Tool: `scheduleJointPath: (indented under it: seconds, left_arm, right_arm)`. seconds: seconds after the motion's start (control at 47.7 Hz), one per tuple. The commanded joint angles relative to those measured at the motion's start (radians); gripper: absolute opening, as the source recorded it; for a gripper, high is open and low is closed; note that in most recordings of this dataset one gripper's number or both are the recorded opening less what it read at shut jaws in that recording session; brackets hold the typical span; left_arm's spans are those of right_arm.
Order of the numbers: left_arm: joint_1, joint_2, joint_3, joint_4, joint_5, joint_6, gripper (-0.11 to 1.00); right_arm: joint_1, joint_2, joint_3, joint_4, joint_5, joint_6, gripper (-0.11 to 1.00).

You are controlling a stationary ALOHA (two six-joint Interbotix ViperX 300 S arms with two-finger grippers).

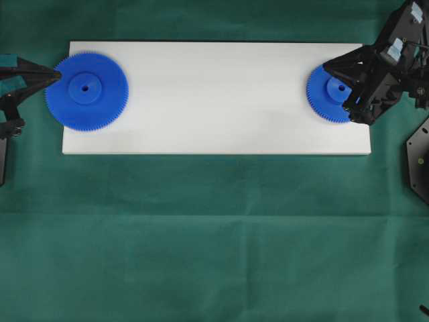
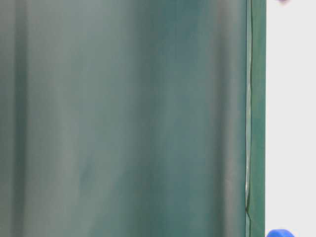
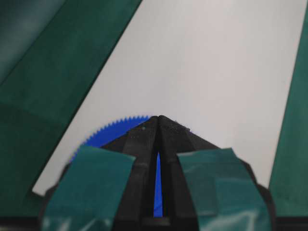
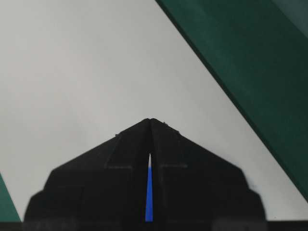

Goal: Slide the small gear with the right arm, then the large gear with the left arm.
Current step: 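Lower the closed left gripper onto the large blue gear's hub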

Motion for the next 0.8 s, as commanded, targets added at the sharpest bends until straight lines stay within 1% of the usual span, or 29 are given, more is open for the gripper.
scheduleJointPath:
  seconds: [0.0,0.105,0.314,0.524,0.776]
  left_arm:
    - [0.011,0.055,-0.028,0.000,-0.005,0.000,0.00]
    - [0.025,0.138,-0.043,0.002,-0.006,0.005,0.00]
    - [0.078,0.276,-0.060,0.002,-0.018,0.008,0.00]
    - [0.078,0.387,-0.061,0.002,-0.032,0.003,0.00]
    - [0.080,0.531,-0.063,0.002,-0.117,0.000,0.00]
  right_arm:
    - [0.002,0.002,-0.009,-0.003,-0.009,-0.002,0.50]
    - [0.002,0.000,-0.008,-0.003,-0.009,-0.002,0.50]
    - [0.002,0.000,-0.003,-0.003,-0.009,-0.002,0.50]
    - [0.002,0.002,-0.002,-0.003,-0.009,-0.002,0.50]
    - [0.002,0.002,0.000,-0.003,-0.009,0.002,0.50]
